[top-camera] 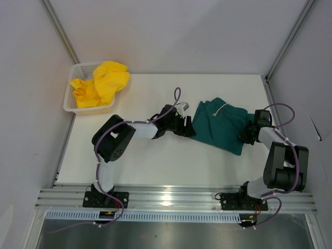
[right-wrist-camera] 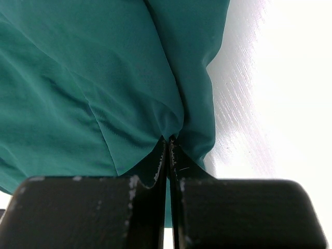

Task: Fold and stack the shorts
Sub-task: Fold the shorts

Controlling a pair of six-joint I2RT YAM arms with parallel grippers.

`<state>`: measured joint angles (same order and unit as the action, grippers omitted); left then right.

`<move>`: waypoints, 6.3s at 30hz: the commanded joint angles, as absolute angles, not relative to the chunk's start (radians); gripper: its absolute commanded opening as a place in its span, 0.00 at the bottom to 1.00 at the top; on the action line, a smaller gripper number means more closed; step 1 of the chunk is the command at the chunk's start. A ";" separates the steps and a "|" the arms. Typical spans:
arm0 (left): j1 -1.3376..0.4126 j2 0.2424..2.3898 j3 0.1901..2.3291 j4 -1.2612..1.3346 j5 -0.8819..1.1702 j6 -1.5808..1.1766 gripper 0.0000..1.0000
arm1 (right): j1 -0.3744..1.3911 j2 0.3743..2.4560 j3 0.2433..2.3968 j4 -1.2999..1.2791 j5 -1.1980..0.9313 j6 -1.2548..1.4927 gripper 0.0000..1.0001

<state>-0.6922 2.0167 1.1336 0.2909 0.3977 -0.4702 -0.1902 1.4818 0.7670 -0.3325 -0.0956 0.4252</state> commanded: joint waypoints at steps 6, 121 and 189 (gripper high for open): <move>-0.730 2.003 1.177 0.336 0.391 -0.471 0.65 | -0.195 1.466 0.772 -0.333 -0.109 0.420 0.00; -0.578 1.806 0.933 0.430 0.432 -0.540 0.44 | 0.046 1.215 0.595 -0.459 0.012 0.545 0.08; -0.586 1.873 0.934 0.480 0.440 -0.589 0.00 | -0.006 1.086 0.606 -0.488 -0.046 0.532 0.43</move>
<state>-0.5968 1.9236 0.9100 0.4988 0.4690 -0.6025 -0.0341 1.1725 0.5972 -0.4767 -0.0387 0.5308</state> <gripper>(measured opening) 0.003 0.415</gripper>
